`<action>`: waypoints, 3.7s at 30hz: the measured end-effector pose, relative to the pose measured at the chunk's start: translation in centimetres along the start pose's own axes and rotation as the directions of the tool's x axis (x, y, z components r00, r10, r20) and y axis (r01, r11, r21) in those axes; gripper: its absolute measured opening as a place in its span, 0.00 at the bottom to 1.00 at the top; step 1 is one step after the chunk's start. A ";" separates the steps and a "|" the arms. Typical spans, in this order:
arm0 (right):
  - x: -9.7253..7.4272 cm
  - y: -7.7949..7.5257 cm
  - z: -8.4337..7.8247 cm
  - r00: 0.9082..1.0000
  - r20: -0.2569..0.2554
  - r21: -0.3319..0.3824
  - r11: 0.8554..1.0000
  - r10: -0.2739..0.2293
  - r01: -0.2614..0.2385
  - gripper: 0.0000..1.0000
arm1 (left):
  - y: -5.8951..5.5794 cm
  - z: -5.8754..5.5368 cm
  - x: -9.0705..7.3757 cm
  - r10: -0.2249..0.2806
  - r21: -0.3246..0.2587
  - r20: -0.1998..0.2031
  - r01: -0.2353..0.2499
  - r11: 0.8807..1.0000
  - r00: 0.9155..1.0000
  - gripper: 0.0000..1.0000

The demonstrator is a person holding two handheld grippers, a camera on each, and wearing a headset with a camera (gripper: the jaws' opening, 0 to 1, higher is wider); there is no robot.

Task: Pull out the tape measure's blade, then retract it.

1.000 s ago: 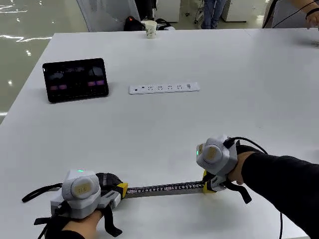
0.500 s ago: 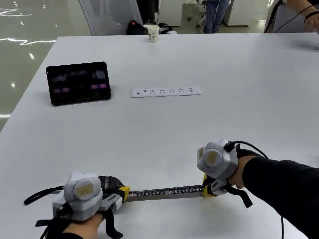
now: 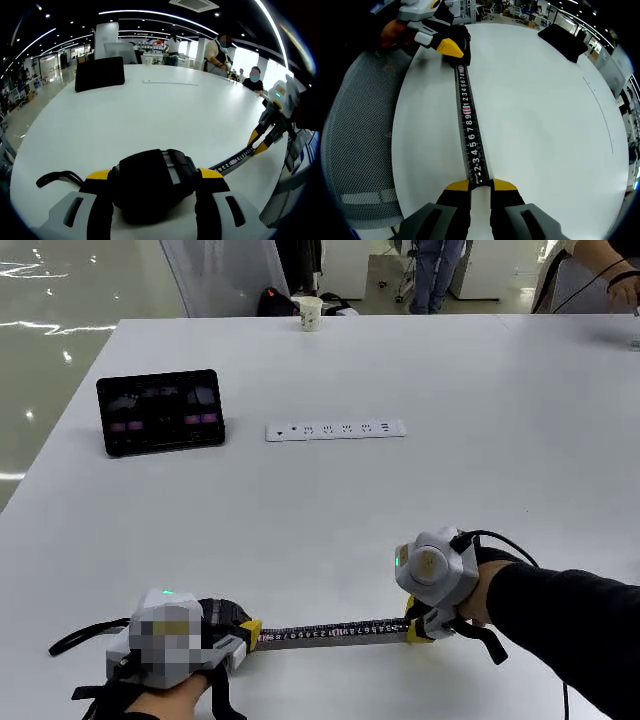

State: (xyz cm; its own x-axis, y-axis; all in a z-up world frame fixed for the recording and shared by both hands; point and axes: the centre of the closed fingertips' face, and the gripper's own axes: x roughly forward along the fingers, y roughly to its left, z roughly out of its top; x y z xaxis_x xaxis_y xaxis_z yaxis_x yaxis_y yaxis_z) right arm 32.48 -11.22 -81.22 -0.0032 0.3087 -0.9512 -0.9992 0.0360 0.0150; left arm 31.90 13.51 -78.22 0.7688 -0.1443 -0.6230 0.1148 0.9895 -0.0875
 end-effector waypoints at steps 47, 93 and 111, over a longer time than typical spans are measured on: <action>0.6 0.1 1.6 1.000 -0.011 0.034 0.999 -0.011 0.012 0.11 | 0.1 -0.1 0.0 -0.005 -0.005 0.002 0.005 1.000 1.000 0.62; 1.0 0.2 2.9 1.000 -0.008 0.036 0.999 -0.007 0.007 0.11 | 0.1 0.0 0.1 -0.008 -0.011 0.005 0.008 1.000 1.000 0.62; 1.2 0.2 3.4 1.000 -0.007 0.040 0.999 -0.007 0.007 0.11 | 0.2 -0.1 0.1 -0.011 -0.011 -0.006 0.011 1.000 1.000 0.62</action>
State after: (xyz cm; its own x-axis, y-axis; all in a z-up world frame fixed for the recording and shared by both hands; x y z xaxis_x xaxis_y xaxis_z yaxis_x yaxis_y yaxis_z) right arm 32.39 -7.57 -81.29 0.0033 0.3013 -0.9535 -0.9969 0.0759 0.0206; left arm 31.97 13.66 -78.37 0.7637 -0.1552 -0.6266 0.1165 0.9879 -0.1027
